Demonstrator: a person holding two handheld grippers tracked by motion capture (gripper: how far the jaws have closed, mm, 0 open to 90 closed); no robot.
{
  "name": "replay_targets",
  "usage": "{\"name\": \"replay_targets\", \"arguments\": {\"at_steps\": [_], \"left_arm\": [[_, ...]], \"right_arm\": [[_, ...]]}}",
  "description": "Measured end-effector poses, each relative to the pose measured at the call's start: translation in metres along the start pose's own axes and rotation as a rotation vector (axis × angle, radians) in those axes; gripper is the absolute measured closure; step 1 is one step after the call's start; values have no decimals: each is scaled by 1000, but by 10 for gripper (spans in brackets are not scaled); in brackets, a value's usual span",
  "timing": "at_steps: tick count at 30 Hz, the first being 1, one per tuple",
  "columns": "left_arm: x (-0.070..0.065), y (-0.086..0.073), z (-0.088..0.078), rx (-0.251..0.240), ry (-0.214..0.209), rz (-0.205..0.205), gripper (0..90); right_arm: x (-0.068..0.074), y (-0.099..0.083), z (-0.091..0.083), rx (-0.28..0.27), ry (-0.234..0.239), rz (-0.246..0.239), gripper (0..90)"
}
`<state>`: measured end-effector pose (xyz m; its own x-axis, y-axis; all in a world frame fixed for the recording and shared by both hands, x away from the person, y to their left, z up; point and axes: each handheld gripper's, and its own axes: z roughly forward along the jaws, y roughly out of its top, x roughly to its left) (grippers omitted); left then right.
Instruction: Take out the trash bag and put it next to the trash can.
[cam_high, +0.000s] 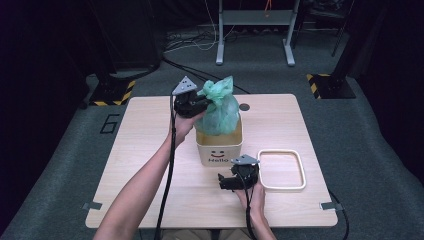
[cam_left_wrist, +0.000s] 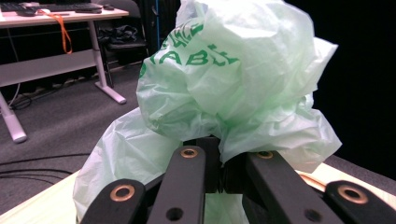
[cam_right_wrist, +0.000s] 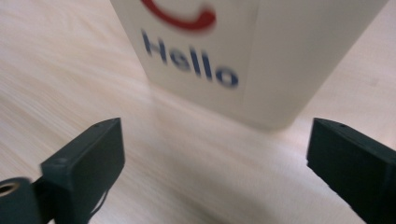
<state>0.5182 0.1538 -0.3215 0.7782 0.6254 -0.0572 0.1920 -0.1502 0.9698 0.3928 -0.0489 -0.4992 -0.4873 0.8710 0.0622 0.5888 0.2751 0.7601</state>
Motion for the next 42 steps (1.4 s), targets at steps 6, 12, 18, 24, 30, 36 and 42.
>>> {"name": "replay_targets", "arguments": {"at_steps": [6, 12, 18, 24, 30, 36, 42], "left_arm": [[1, 5, -4, -14, 9, 2, 884], [3, 10, -8, -13, 17, 8, 884], [4, 16, -14, -24, 19, 18, 884], [6, 20, -19, -27, 29, 20, 884], [5, 22, -20, -25, 33, 25, 883], [7, 24, -24, -30, 39, 20, 883], [11, 29, -32, -43, 49, 22, 883]], "right_arm": [[7, -4, 13, 45, -34, -35, 0], [11, -10, 23, 74, -41, -38, 0], [10, -20, 25, 60, -62, -56, 13], [10, -19, 26, 69, -51, -41, 0], [10, -19, 26, 70, -52, -39, 0], [10, -19, 26, 69, -52, -39, 0], [10, -19, 26, 69, -53, -38, 0]]}}
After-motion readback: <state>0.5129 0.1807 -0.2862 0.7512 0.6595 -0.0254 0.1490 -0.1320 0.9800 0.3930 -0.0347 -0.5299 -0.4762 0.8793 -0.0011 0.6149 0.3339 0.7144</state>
